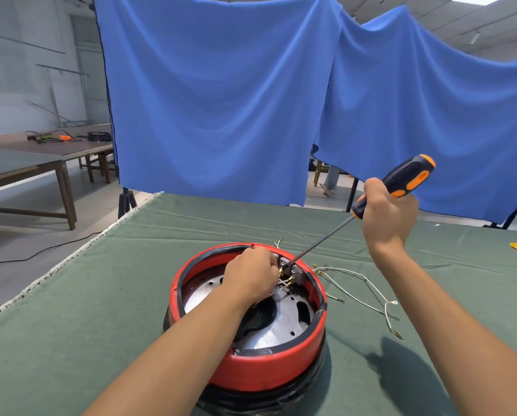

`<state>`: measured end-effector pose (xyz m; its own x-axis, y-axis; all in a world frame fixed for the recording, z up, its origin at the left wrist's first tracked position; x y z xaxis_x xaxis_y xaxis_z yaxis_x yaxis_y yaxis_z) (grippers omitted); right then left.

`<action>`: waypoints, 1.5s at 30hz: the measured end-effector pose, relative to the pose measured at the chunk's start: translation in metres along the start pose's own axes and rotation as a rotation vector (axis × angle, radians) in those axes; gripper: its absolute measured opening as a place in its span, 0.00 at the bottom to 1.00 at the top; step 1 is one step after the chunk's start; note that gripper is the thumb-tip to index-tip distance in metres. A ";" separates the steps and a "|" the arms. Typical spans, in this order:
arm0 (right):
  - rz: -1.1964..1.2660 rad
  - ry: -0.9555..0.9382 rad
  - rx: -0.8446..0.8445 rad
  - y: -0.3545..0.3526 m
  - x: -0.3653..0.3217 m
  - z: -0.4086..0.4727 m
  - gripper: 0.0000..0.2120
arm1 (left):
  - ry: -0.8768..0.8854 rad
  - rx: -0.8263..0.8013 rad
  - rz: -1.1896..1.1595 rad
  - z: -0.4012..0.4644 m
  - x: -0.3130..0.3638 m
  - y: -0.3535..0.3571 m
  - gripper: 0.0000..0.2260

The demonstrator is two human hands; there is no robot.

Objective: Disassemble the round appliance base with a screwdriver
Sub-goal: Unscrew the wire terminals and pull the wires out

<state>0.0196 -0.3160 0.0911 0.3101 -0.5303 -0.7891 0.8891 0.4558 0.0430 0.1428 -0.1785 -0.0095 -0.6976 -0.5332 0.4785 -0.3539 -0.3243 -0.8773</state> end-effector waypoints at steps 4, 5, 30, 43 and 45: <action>-0.005 0.043 0.008 0.000 0.005 0.006 0.10 | -0.006 -0.010 -0.005 0.000 0.000 0.000 0.11; 0.003 0.045 0.015 -0.001 0.006 0.006 0.12 | -0.008 -0.012 -0.008 0.000 0.000 0.000 0.10; 0.071 -0.004 0.064 -0.008 0.010 -0.006 0.09 | -0.012 -0.038 -0.005 -0.002 0.000 0.000 0.08; 0.170 -0.136 0.036 -0.015 0.000 -0.043 0.09 | -0.022 -0.034 -0.011 0.000 -0.002 -0.001 0.09; 0.148 -0.198 -0.013 -0.012 -0.008 -0.056 0.09 | -0.025 -0.037 -0.013 0.000 -0.001 -0.001 0.09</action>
<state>-0.0127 -0.2772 0.0623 0.4973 -0.5865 -0.6393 0.8253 0.5471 0.1402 0.1435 -0.1773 -0.0093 -0.6770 -0.5489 0.4903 -0.3861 -0.3023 -0.8715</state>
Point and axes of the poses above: each hand's wrist, its own z-axis towards the middle knuckle, its own y-axis out of the palm, x = y × z, the point moved 3 cm from there along z, towards the middle knuckle, and after that the axes turned 14 degrees about -x, right-handed, at the moved point
